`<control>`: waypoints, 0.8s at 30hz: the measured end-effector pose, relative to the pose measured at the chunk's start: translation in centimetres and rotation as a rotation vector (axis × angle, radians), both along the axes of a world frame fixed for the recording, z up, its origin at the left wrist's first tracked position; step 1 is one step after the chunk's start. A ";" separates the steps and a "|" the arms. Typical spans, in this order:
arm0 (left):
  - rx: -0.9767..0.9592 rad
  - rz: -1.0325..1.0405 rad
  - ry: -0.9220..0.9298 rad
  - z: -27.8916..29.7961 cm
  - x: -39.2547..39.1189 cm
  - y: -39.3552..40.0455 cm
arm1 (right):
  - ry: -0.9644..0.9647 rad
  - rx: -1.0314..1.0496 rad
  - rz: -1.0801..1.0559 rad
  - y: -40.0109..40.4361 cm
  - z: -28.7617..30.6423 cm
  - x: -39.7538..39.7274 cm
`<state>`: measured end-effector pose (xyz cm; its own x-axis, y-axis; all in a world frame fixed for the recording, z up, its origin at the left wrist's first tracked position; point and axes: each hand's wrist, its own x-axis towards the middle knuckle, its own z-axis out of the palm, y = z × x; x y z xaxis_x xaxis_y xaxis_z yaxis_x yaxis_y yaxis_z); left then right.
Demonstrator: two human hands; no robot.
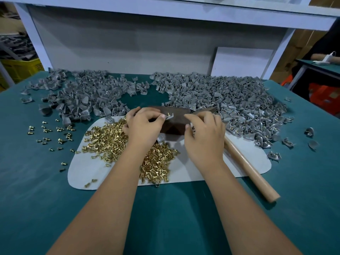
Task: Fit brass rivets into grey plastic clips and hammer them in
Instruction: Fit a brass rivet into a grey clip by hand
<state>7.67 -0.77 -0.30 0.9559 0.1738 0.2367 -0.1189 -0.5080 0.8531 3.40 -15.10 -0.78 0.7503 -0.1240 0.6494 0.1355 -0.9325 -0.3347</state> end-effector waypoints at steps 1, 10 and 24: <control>0.006 0.003 0.001 0.0 0.0 0.0 | 0.002 -0.004 0.008 0.1 0.0 -0.1; 0.018 -0.010 -0.005 -0.1 0.2 0.0 | 0.044 -0.006 -0.036 -0.2 0.2 -0.1; 0.340 0.127 -0.330 -1.0 0.2 -0.2 | 0.579 -0.025 -0.356 -4.9 1.6 0.4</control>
<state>7.91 -0.97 -1.26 0.7966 0.1443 0.5871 -0.2743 -0.7791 0.5637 3.82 -19.97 0.86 0.8942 -0.4178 0.1609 -0.3755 -0.8956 -0.2387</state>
